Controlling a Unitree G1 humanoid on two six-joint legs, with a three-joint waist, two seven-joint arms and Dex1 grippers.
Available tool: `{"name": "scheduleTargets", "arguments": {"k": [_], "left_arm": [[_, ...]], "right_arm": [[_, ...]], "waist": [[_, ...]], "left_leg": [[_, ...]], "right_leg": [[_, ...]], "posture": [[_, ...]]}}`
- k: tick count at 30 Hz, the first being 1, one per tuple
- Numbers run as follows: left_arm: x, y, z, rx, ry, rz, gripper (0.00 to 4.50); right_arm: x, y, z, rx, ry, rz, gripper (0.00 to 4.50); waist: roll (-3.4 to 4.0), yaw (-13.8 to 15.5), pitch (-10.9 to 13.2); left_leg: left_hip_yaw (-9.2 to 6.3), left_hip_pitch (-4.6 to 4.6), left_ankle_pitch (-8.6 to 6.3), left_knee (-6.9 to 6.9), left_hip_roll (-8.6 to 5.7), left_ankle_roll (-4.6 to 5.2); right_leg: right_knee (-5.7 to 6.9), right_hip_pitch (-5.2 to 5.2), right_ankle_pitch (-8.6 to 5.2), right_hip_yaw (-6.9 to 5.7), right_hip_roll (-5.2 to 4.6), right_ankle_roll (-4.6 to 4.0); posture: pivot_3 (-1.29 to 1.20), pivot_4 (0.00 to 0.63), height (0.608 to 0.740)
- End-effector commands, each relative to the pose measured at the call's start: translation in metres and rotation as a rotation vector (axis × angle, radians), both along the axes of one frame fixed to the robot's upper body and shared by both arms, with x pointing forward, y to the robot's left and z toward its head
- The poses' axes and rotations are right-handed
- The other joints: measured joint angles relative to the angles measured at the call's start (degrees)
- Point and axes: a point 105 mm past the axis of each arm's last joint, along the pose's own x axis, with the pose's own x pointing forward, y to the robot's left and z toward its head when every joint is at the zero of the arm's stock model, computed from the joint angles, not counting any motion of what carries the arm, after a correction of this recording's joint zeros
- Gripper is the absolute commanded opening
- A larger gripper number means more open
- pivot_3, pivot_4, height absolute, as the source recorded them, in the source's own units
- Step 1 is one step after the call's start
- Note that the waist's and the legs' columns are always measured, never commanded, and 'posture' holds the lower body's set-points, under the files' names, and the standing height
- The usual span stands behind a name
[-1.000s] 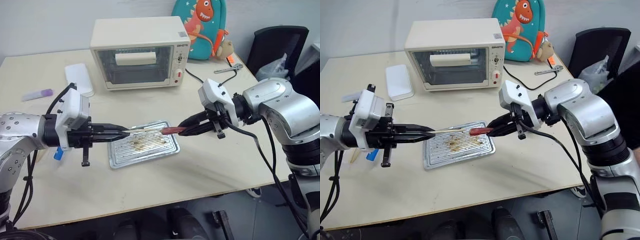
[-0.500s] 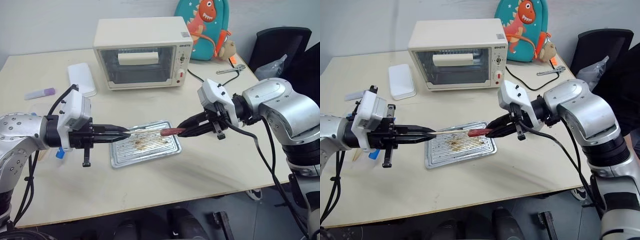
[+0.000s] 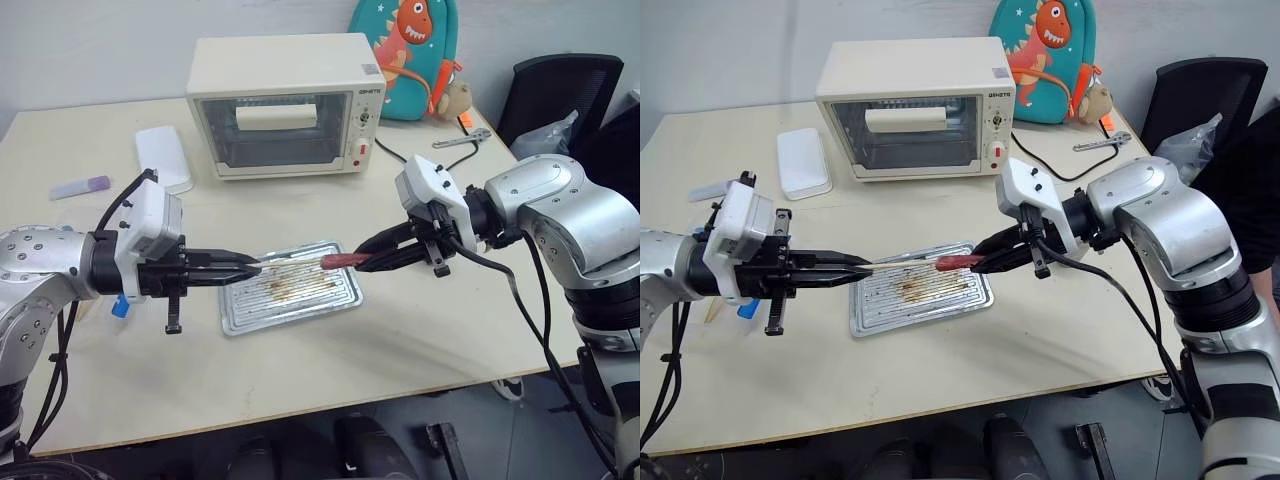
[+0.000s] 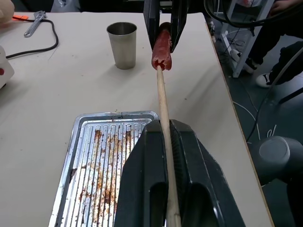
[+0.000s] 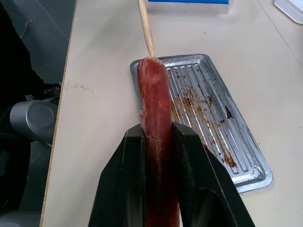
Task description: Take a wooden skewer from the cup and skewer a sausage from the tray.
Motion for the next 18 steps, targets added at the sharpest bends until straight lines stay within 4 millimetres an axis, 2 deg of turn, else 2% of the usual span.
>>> {"name": "scheduleTargets", "arguments": {"k": [1, 8, 18], "left_arm": [[-0.001, -0.003, 0.007, -0.007, -0.041, -0.020, 0.00], [0.001, -0.008, 0.006, -0.010, -0.043, -0.045, 0.00], [0.007, -0.025, 0.003, -0.026, -0.046, -0.111, 0.00]], "right_arm": [[-0.006, 0.002, 0.016, 0.031, -0.054, 0.026, 0.77], [-0.012, 0.008, 0.018, 0.041, -0.050, 0.055, 0.77], [-0.020, 0.020, 0.027, 0.071, -0.051, 0.115, 0.77]], "waist": [[0.00, 0.0, 0.0], [0.00, 0.0, 0.0], [0.00, 0.0, 0.0]], "left_leg": [[0.00, 0.00, 0.00, 0.00, 0.00, 0.00], [0.00, 0.00, 0.00, 0.00, 0.00, 0.00], [0.00, 0.00, 0.00, 0.03, 0.00, 0.00]], "right_leg": [[0.00, 0.00, 0.00, 0.00, 0.00, 0.00], [0.00, 0.00, 0.00, 0.00, 0.00, 0.00], [0.03, 0.00, 0.00, 0.00, 0.00, 0.00]], "posture": [[0.00, 0.150, 0.740], [0.00, 0.150, 0.740], [0.00, 0.150, 0.740]]}}
